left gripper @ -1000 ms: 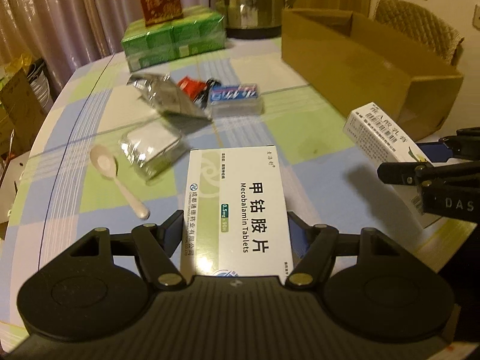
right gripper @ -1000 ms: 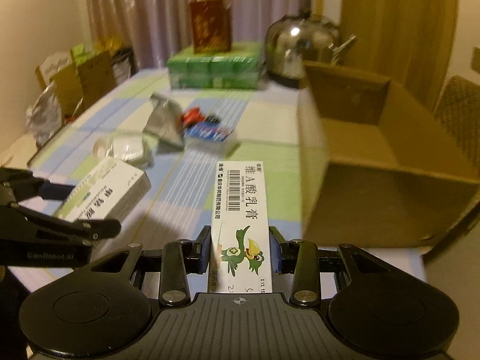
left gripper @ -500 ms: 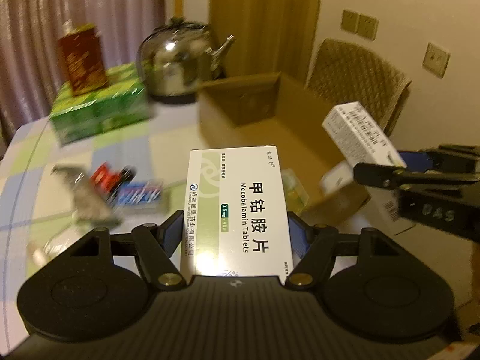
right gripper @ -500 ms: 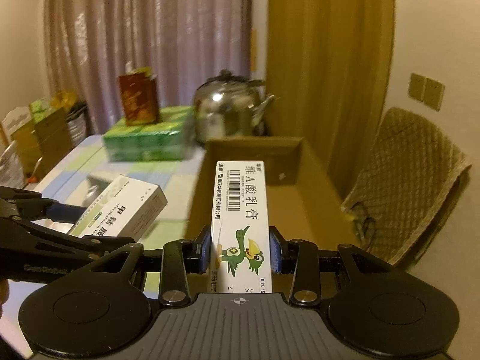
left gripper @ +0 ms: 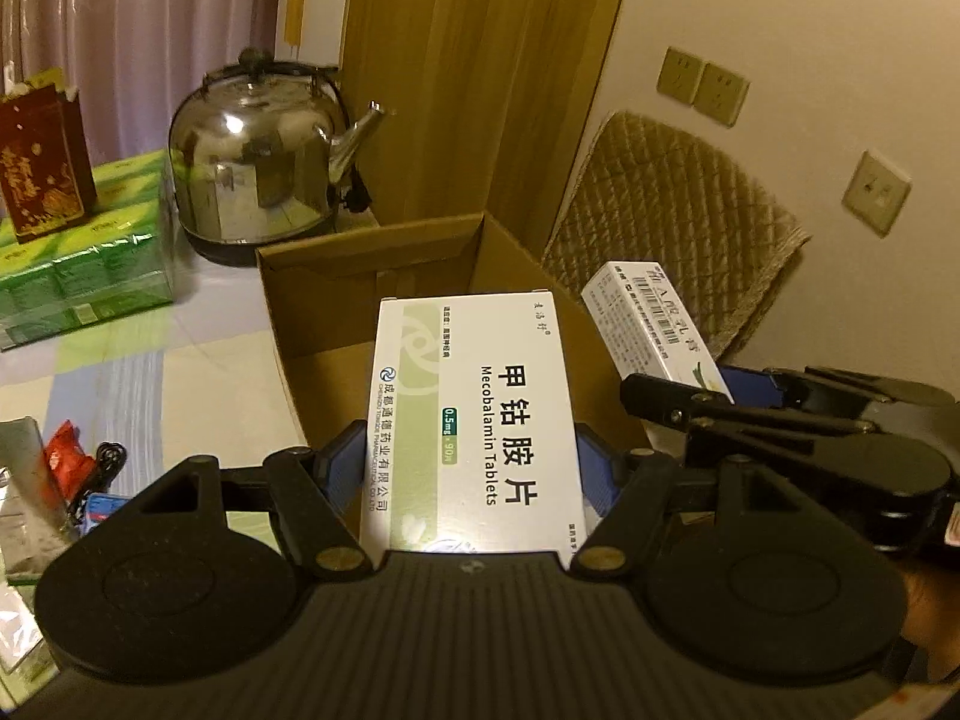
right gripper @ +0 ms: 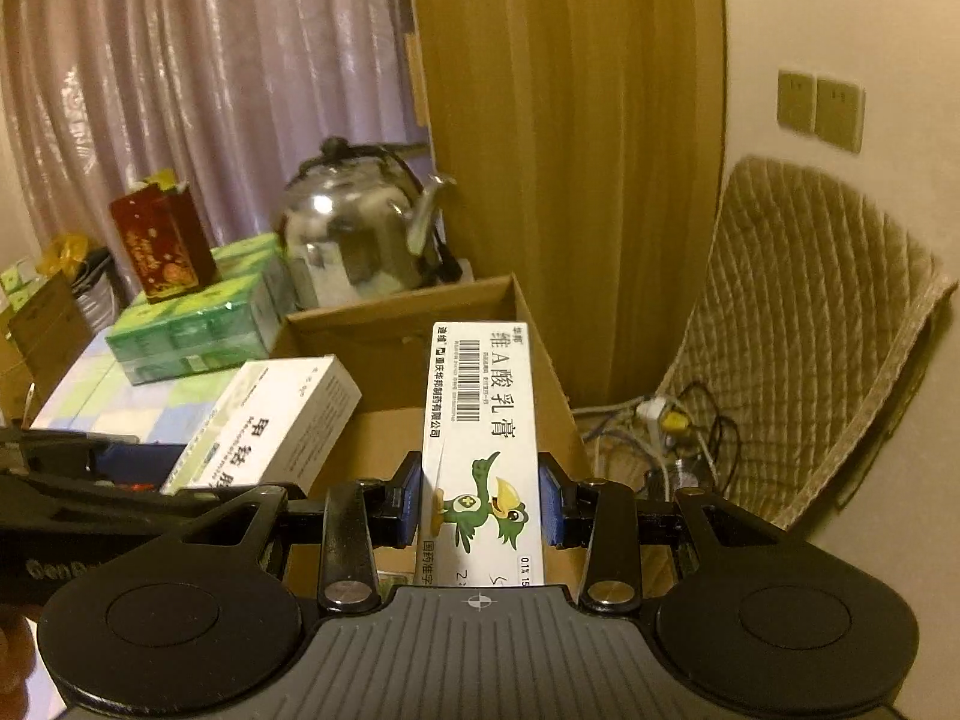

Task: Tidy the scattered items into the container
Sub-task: 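Carry both white medicine boxes over the cardboard box with both tools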

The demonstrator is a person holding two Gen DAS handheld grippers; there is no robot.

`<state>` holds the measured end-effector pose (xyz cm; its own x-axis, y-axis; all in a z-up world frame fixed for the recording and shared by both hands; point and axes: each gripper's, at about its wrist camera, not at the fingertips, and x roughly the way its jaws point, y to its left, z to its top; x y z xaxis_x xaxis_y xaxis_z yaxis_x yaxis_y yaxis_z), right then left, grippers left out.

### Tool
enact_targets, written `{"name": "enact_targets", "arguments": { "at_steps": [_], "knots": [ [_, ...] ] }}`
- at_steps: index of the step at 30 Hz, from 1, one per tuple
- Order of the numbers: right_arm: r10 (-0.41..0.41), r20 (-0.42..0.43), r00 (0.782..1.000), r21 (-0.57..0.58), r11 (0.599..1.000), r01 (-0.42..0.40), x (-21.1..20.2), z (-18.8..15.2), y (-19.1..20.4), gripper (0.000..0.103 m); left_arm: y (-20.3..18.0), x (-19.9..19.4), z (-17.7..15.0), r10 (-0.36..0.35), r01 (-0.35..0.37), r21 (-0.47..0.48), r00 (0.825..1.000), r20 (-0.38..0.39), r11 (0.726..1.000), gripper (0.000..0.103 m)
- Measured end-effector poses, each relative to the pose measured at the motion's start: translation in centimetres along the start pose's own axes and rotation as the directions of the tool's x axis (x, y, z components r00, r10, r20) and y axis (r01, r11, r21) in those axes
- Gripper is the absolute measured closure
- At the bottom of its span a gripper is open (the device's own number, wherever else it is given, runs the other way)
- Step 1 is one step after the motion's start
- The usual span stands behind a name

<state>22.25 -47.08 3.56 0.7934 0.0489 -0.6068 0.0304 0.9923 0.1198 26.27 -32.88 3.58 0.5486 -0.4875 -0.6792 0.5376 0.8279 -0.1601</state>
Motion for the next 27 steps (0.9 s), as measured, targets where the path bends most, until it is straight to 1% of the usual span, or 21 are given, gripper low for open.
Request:
{"name": "enact_targets", "arguments": {
  "at_steps": [5,9,15,21,27],
  "knots": [
    [0.007,-0.023,1.000,0.036,0.999,-0.007,1.6,-0.5,-1.1,0.067,0.3,2.7,-1.0,0.010,-0.009,0.016,0.999,-0.046,1.000,0.036],
    [0.006,-0.035,0.999,0.041,0.999,-0.004,2.3,-0.8,-1.5,0.067,0.1,3.9,-1.9,0.007,-0.005,0.034,0.998,-0.070,0.999,0.036],
    [-0.004,-0.044,0.999,0.040,0.999,0.006,2.8,-1.0,-1.9,0.067,0.4,4.8,-2.4,0.001,0.001,0.020,0.995,-0.098,1.000,0.036],
    [-0.003,-0.045,0.999,0.046,0.999,0.005,2.6,-1.1,-1.8,0.067,0.3,3.9,-2.3,0.010,-0.006,0.044,0.997,-0.077,0.999,0.036],
    [0.006,-0.055,0.998,0.029,1.000,-0.005,2.5,-1.2,-1.3,0.067,1.1,0.6,-2.6,0.028,-0.027,0.044,1.000,-0.012,0.999,0.036]
  ]
}}
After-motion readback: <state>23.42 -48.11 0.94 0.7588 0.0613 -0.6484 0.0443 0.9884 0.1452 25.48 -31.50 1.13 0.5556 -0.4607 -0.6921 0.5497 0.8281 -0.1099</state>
